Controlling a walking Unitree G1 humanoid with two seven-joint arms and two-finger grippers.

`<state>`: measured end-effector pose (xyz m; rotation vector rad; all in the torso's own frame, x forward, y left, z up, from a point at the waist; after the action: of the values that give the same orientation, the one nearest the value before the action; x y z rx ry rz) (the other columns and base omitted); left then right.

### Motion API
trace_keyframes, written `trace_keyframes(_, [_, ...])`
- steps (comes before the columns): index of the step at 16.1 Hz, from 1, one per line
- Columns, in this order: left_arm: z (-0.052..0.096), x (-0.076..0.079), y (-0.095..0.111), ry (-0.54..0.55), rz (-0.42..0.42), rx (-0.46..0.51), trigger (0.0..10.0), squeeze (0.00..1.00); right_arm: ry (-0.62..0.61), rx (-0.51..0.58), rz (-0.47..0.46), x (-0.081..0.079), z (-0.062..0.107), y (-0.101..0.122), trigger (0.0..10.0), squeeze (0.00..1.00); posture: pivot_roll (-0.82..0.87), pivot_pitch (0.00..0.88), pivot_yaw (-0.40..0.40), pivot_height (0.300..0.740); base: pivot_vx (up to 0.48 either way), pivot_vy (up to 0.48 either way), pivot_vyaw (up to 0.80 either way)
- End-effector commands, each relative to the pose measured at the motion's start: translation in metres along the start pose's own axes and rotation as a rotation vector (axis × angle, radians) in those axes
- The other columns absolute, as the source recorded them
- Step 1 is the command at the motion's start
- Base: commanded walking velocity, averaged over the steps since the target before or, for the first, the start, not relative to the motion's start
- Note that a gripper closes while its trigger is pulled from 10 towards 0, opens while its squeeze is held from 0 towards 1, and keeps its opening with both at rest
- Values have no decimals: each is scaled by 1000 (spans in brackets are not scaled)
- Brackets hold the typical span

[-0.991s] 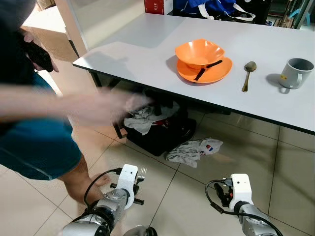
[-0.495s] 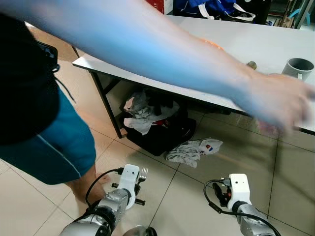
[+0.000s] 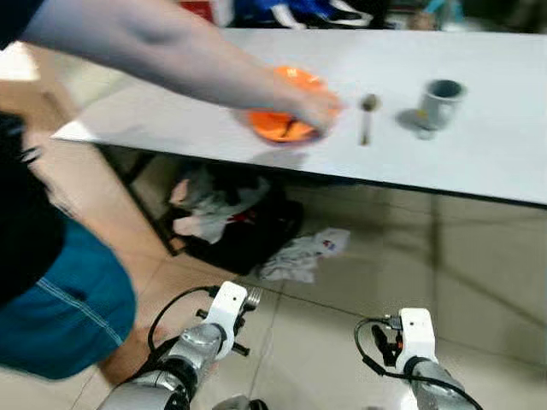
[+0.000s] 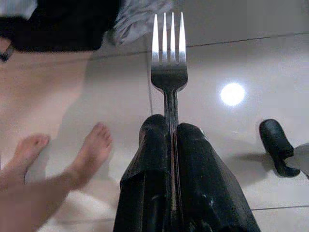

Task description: Setting the table

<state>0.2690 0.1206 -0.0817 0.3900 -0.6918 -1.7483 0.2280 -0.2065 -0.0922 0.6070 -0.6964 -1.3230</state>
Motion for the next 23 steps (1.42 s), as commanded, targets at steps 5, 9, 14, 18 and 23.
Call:
trace_keyframes(5, [1, 1, -2, -4, -63, 12, 10000, 0, 9, -38, 12, -11, 3, -12, 10000, 0, -100, 0, 151, 740, 0, -70, -675])
trace_keyframes(9, [-2, 12, -1, -13, -60, 19, 10000, 0, 9, -49, 18, -13, 3, -15, 10000, 0, -93, 0, 147, 740, 182, -383, -673])
trace_keyframes(14, [-3, 14, 1, -13, -32, 27, 10000, 0, 6, -45, 57, -15, 2, -12, 10000, 0, -90, 0, 146, 740, 209, -304, -513])
trace_keyframes(18, [-2, 16, -6, -16, -21, 25, 10000, 0, 5, -49, 77, -13, 2, -13, 10000, 0, -88, 0, 144, 740, 0, 0, 0])
trace_keyframes(23, [-2, 16, -5, -16, -10, 35, 10000, 0, 2, -51, 94, -10, 4, -15, 10000, 0, -79, 0, 136, 740, 0, 0, 651])
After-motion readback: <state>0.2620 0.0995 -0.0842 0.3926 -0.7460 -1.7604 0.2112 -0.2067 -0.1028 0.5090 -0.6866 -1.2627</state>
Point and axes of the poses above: a point about 5 cm out from each wrist's last joint towards the gripper, its own z axis pointing back from the gripper into the wrist, its own y axis along the axis of the wrist's last joint, x = y × z, the point moved 4 cm from there along -z, pointing out of the wrist towards the gripper, and after that the axes turned 9 degrees about z, right-handed, at the moved point
